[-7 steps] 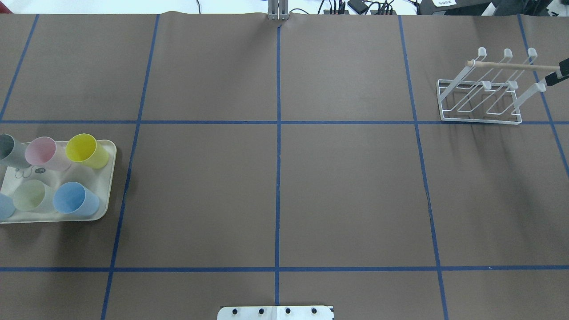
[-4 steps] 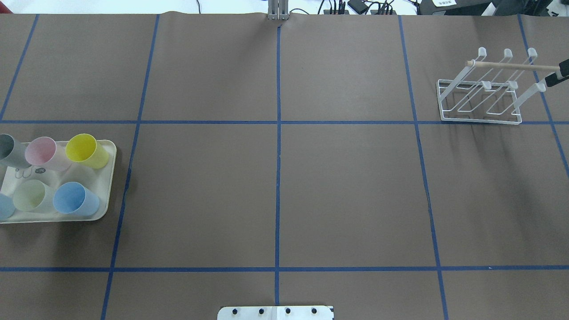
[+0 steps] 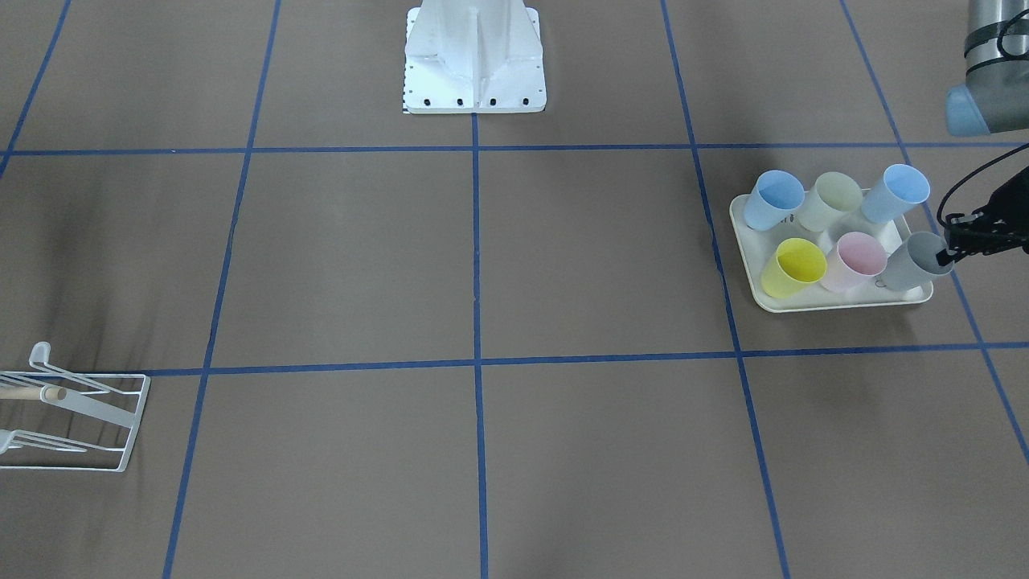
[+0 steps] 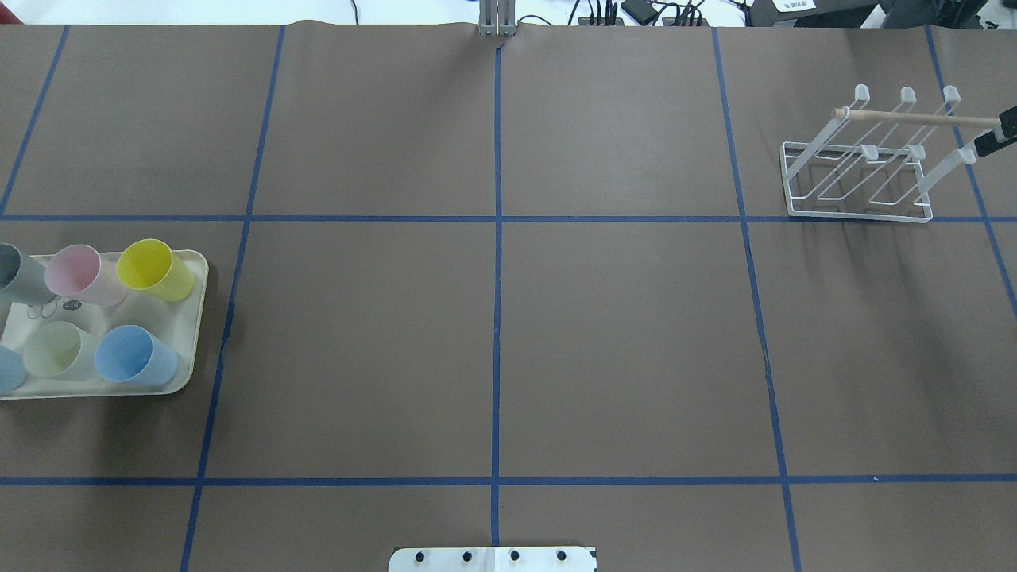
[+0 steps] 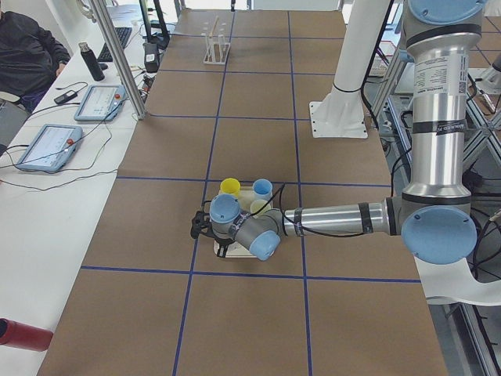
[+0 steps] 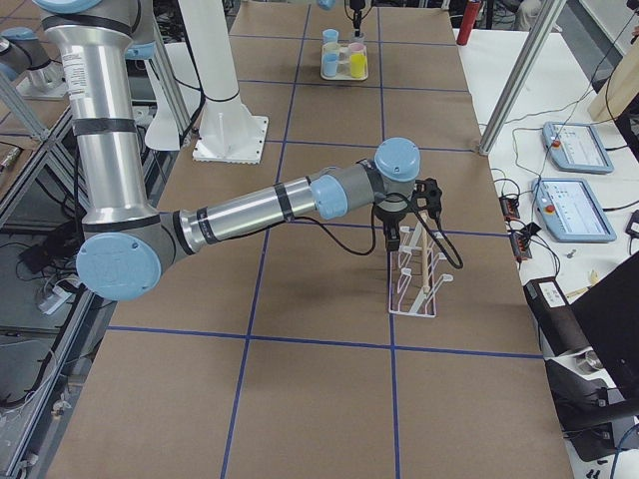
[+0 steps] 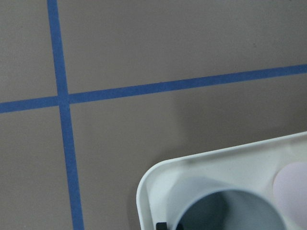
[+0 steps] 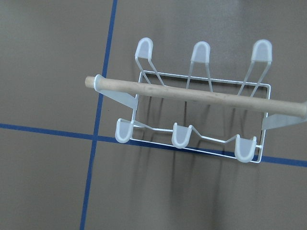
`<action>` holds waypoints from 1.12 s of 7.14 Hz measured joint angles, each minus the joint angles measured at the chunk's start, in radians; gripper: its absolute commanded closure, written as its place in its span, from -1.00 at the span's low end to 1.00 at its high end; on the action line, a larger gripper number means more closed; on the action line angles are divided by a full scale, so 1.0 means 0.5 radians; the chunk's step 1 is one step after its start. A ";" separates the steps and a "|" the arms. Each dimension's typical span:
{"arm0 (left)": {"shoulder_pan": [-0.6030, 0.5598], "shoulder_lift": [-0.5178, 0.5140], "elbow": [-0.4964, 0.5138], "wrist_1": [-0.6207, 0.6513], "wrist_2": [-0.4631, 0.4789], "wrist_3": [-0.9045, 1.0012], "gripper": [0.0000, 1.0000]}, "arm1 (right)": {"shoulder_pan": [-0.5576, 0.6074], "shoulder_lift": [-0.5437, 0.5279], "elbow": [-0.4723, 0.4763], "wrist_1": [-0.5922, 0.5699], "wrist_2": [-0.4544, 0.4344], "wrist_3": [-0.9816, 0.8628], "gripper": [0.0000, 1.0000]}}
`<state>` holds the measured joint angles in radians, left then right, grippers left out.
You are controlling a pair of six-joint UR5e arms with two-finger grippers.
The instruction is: Transfer IKEA cup to right arm and place on rack
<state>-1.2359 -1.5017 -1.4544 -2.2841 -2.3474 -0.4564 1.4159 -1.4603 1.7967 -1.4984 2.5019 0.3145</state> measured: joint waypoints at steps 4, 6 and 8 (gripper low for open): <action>-0.324 0.063 -0.272 0.184 0.063 -0.006 1.00 | -0.016 0.017 0.093 -0.002 -0.010 0.041 -1.00; -0.383 -0.208 -0.259 0.388 0.244 -0.166 1.00 | -0.134 0.159 0.094 -0.003 -0.168 0.232 -1.00; -0.385 -0.385 -0.263 0.328 0.293 -0.574 1.00 | -0.312 0.387 0.097 0.010 -0.426 0.639 -1.00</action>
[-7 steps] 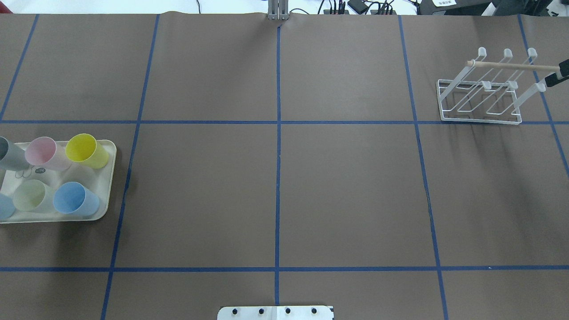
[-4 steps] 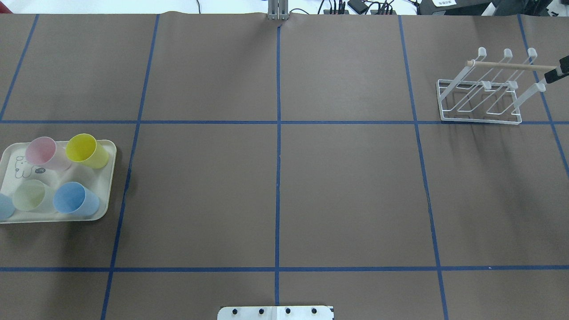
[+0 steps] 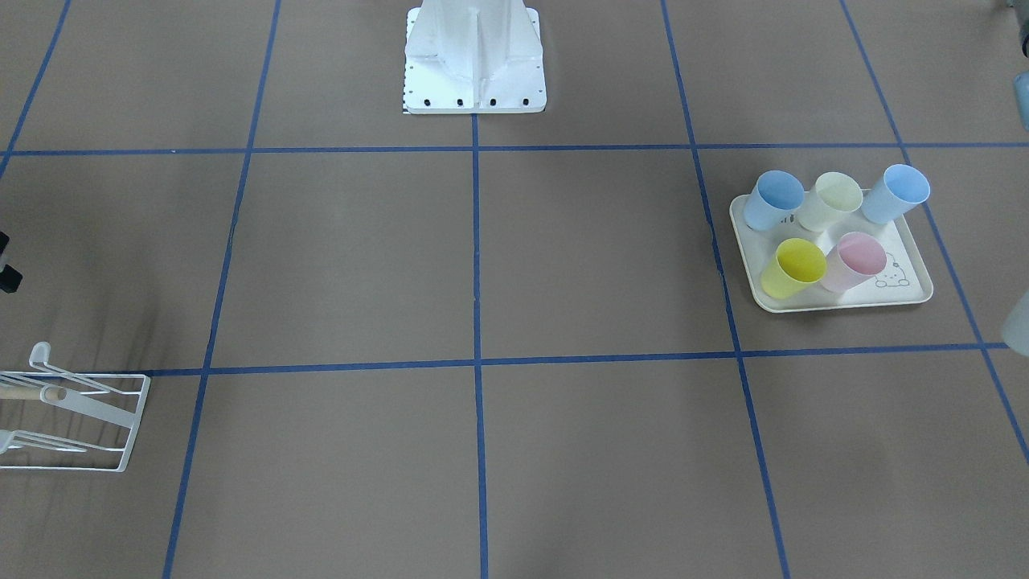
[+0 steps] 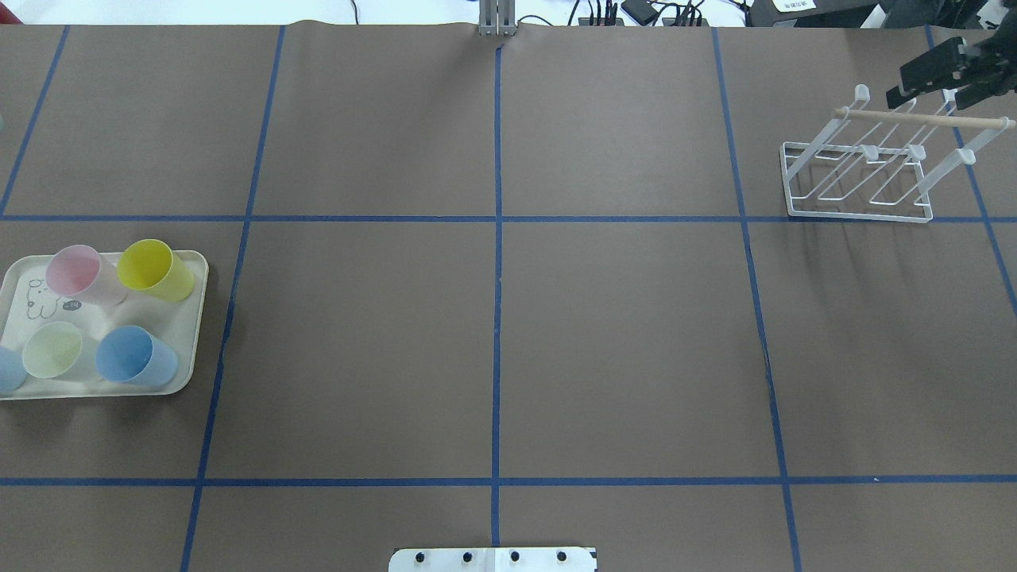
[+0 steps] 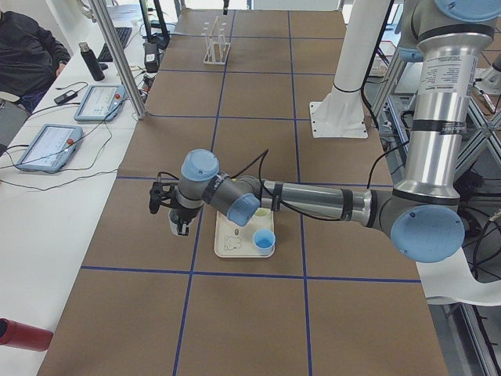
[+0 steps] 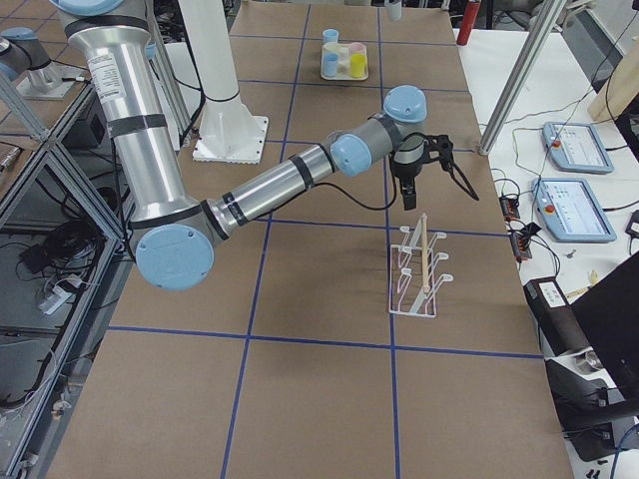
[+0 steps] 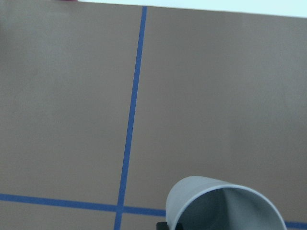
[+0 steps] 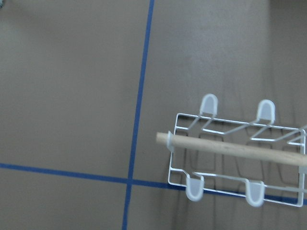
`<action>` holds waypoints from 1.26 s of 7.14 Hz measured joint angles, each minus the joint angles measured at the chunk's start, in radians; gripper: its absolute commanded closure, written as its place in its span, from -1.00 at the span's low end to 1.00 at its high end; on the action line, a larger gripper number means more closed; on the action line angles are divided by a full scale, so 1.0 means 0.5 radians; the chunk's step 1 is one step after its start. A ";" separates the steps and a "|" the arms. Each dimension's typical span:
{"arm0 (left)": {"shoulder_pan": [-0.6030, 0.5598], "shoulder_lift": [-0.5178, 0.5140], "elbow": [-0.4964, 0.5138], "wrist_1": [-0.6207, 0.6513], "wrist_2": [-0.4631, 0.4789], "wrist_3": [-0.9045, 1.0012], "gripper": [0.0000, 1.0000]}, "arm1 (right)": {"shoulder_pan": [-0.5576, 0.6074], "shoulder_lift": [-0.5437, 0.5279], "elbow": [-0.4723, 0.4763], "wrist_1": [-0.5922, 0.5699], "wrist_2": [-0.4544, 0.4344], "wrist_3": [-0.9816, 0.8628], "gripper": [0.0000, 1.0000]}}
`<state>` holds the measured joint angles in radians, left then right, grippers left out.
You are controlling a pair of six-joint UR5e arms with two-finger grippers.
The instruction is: Transfer IKEA cup to right arm and place on rack
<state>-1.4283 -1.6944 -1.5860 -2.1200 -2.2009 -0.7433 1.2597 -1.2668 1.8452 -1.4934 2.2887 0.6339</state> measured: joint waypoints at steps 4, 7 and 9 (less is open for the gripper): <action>0.370 -0.152 -0.009 -0.682 0.009 -1.307 1.00 | -0.407 0.235 -0.038 0.746 -0.330 1.234 -1.00; 0.736 -0.389 -0.025 -0.987 0.189 -2.235 1.00 | -0.724 0.260 -0.073 1.247 -0.789 1.869 -0.99; 1.000 -0.554 -0.027 -1.222 0.505 -2.774 1.00 | -0.864 0.270 -0.076 1.498 -1.020 2.189 -0.99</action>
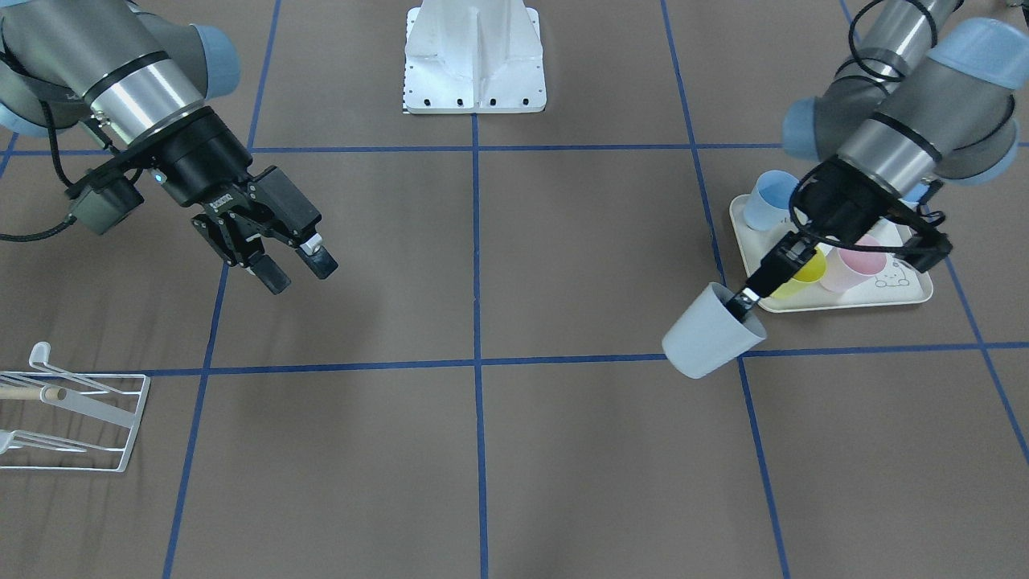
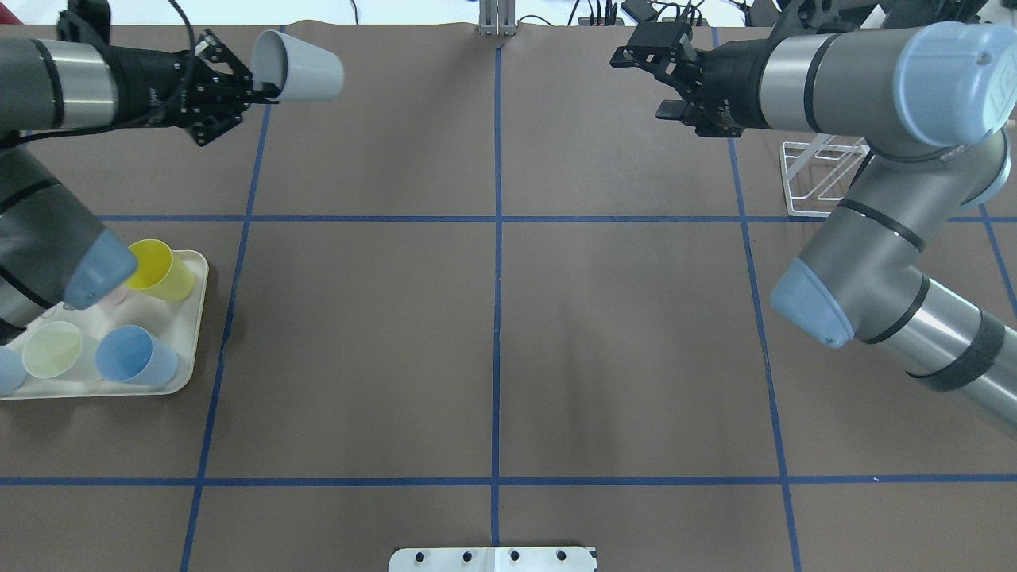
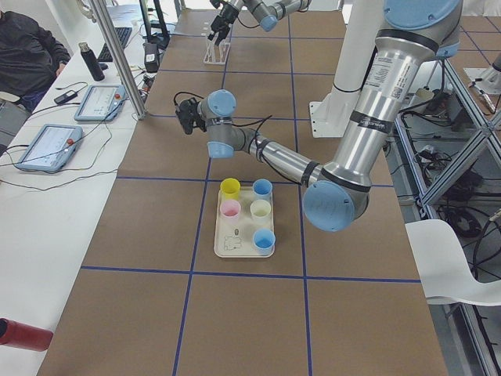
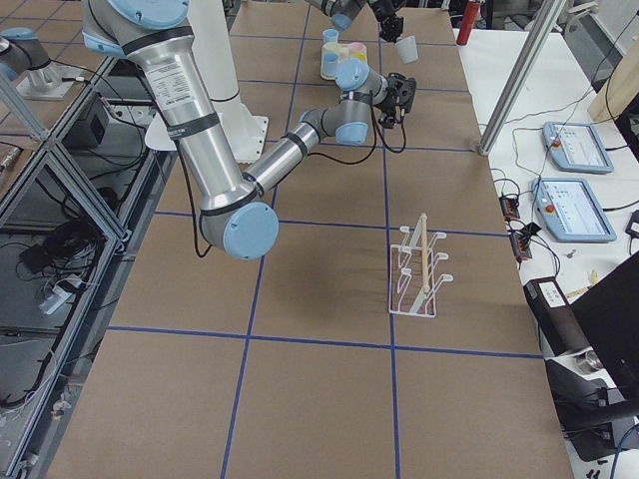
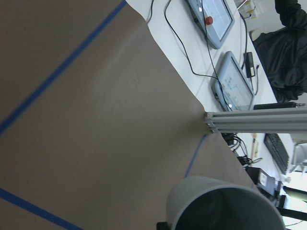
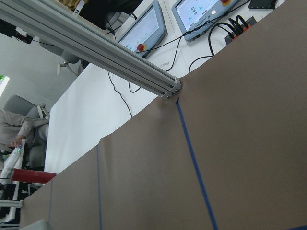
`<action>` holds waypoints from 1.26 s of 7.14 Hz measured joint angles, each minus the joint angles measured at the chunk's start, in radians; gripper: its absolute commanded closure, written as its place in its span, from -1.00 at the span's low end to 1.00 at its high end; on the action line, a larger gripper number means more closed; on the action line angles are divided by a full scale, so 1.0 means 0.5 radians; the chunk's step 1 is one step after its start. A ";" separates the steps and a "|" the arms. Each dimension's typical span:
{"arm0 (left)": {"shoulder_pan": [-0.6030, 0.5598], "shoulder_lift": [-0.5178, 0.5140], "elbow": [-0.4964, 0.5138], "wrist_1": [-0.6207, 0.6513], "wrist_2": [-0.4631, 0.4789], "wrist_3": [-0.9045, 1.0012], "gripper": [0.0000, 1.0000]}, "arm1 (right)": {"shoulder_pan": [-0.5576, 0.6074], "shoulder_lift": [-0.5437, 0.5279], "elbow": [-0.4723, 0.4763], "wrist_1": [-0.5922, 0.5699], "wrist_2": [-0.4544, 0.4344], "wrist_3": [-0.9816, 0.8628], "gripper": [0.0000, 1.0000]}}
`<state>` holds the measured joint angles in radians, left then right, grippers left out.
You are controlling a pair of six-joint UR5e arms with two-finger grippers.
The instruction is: Transfer IKEA cup to right arm and place on rack
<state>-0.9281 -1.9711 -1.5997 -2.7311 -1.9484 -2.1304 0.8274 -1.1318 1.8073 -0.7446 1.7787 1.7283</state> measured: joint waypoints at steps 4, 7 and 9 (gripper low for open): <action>0.435 -0.358 0.058 -0.369 0.642 -0.723 1.00 | -0.244 0.115 -0.023 0.318 -0.430 0.425 -0.99; 0.461 -0.383 0.299 -0.940 0.837 -1.061 1.00 | -0.273 0.192 -0.021 0.338 -0.507 0.569 -0.99; 0.507 -0.441 0.352 -1.018 0.896 -1.138 1.00 | -0.292 0.211 -0.024 0.339 -0.540 0.585 -1.00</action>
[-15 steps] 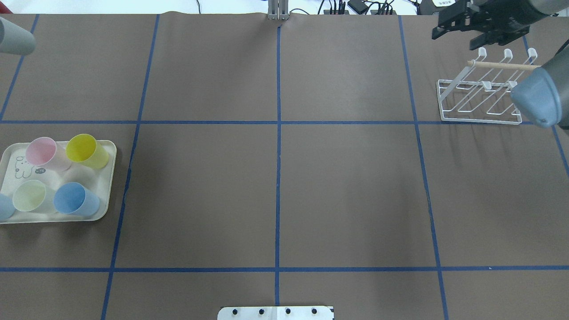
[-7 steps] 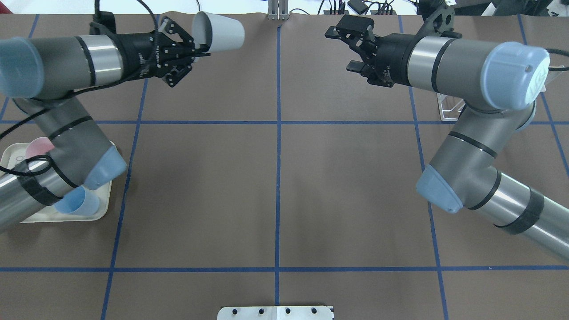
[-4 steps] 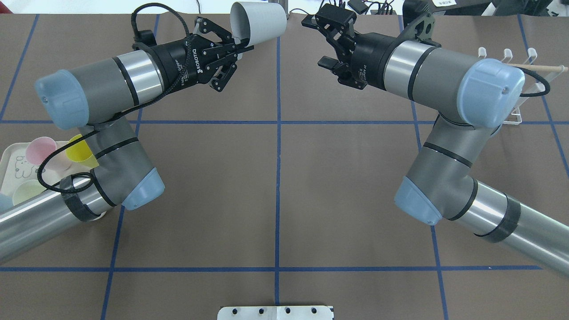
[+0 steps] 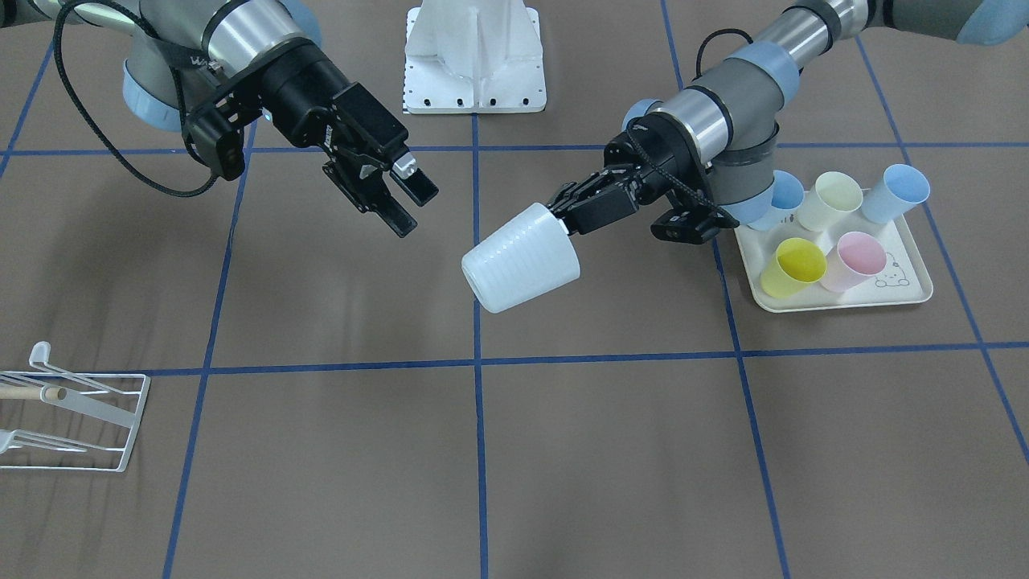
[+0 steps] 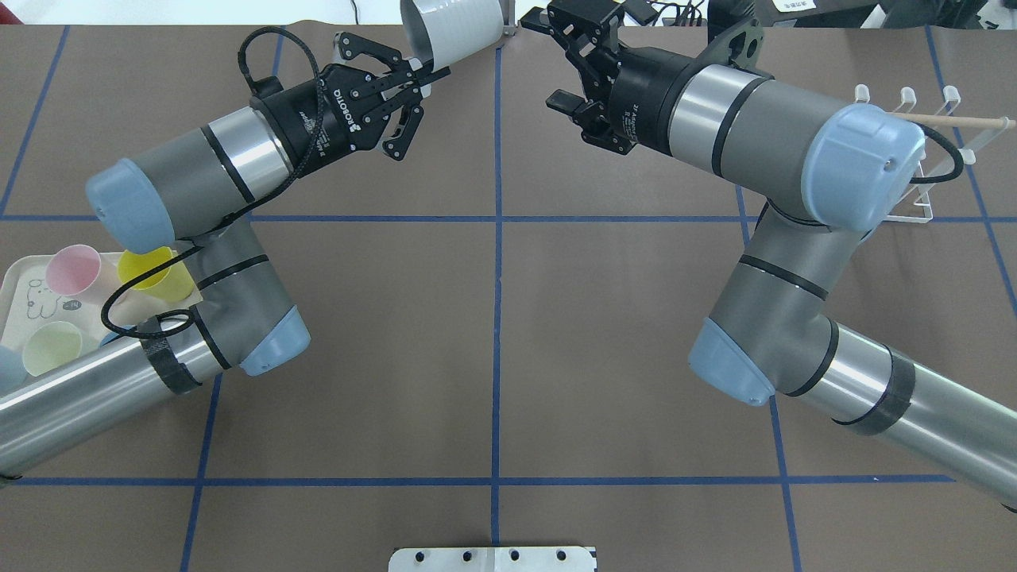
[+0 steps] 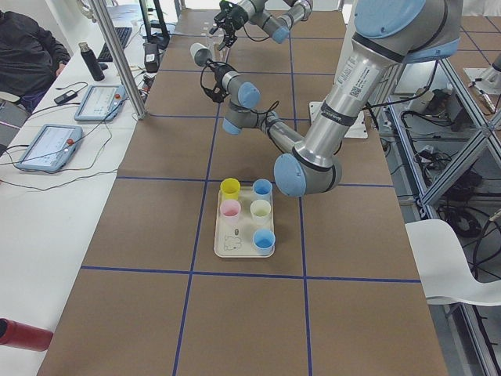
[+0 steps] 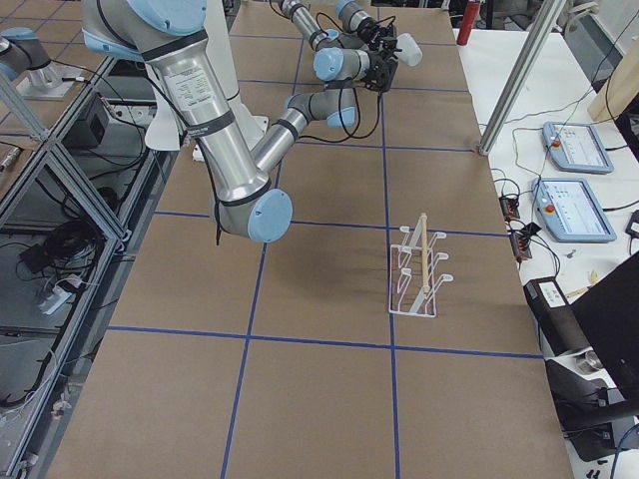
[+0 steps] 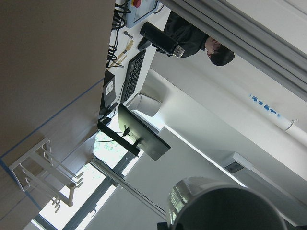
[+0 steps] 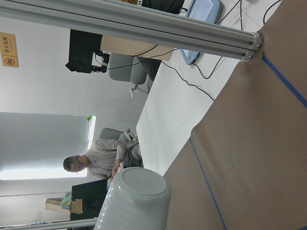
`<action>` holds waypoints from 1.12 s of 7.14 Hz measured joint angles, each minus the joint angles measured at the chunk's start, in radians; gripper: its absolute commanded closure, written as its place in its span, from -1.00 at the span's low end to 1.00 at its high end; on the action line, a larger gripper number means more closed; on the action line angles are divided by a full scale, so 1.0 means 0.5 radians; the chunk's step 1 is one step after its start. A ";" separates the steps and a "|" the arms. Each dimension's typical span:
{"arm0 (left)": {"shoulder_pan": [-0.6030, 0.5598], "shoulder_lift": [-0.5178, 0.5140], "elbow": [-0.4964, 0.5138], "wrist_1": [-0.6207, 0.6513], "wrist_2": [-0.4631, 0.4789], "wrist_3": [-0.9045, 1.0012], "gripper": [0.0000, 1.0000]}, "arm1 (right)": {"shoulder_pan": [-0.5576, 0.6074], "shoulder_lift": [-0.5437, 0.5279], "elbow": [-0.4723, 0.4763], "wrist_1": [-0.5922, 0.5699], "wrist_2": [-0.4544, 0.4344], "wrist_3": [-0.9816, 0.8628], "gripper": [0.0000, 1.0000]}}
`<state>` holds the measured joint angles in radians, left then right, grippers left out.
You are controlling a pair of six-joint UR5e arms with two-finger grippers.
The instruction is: Transfer IKEA cup to right arm and place on rack
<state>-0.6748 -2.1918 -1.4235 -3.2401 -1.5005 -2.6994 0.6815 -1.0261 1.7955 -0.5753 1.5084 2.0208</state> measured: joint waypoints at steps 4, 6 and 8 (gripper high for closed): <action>0.127 -0.080 0.009 -0.027 0.107 -0.016 1.00 | -0.049 0.007 -0.001 0.000 -0.064 0.022 -1.00; 0.149 -0.101 0.010 -0.027 0.113 -0.029 1.00 | -0.065 0.008 -0.001 0.000 -0.083 0.037 -1.00; 0.180 -0.131 0.011 -0.025 0.115 -0.060 1.00 | -0.068 0.009 0.001 0.002 -0.086 0.041 -1.00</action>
<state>-0.5848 -2.2571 -1.4180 -3.2526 -1.4432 -2.7291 0.6476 -1.0216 1.7958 -0.5745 1.4652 2.0415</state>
